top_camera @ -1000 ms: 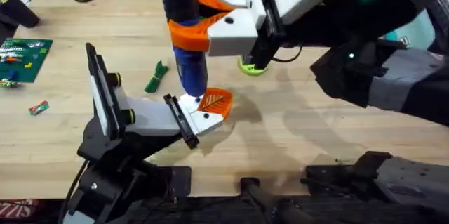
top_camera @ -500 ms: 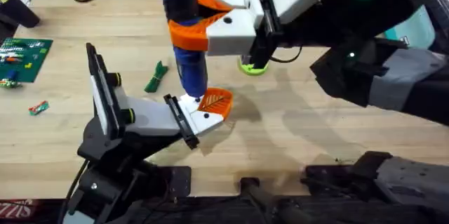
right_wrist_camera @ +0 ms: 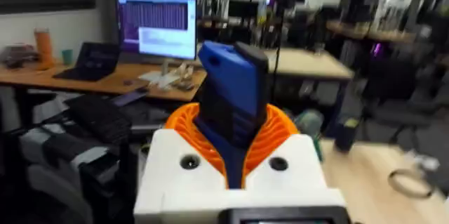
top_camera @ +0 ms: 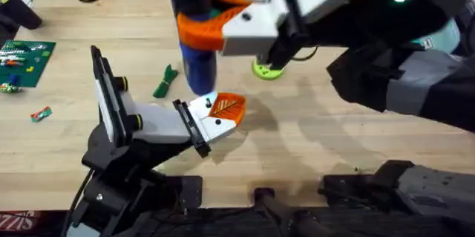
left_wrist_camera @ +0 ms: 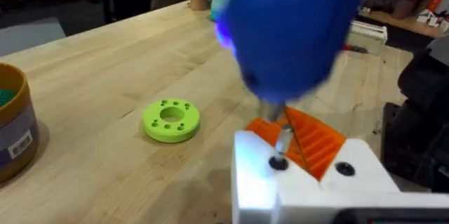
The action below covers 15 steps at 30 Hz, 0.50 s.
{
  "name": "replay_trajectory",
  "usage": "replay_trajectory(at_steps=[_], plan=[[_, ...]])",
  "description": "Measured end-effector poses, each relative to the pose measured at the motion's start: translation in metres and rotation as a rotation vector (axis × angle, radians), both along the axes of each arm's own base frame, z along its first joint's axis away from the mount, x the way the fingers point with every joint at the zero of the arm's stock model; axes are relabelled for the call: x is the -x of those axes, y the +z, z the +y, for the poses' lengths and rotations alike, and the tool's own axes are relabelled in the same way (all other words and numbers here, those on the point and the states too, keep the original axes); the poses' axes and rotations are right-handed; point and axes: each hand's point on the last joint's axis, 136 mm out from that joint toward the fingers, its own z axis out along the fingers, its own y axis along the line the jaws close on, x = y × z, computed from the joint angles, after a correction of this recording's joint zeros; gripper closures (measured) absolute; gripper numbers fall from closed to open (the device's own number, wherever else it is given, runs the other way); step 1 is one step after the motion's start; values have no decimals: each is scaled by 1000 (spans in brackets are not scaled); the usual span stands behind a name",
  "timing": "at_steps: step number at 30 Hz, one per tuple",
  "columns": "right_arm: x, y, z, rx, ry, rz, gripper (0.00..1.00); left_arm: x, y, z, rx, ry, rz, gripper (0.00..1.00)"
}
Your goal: Pick up the gripper from the table and insert it into the empty holder that is missing its gripper. Then pick up a screw, insert it into the mounting hole, and use the screwdriver to tighten it. Finally, clean up the table by picking up the vegetable and placing it into the bucket.
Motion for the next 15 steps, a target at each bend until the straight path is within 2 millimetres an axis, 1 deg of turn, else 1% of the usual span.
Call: replay_trajectory(at_steps=[3,5,9,15], plan=[[2,23,-12,-84,-18,-69,941,0,0,0,0,-1,0,993],[-2,28,-18,-98,-34,-66,940,0,0,0,0,0,0,993],[-10,28,-22,-94,-53,-37,940,0,0,0,0,0,0,993],[-10,27,-22,-93,-54,-39,940,0,0,0,0,0,0,993]])
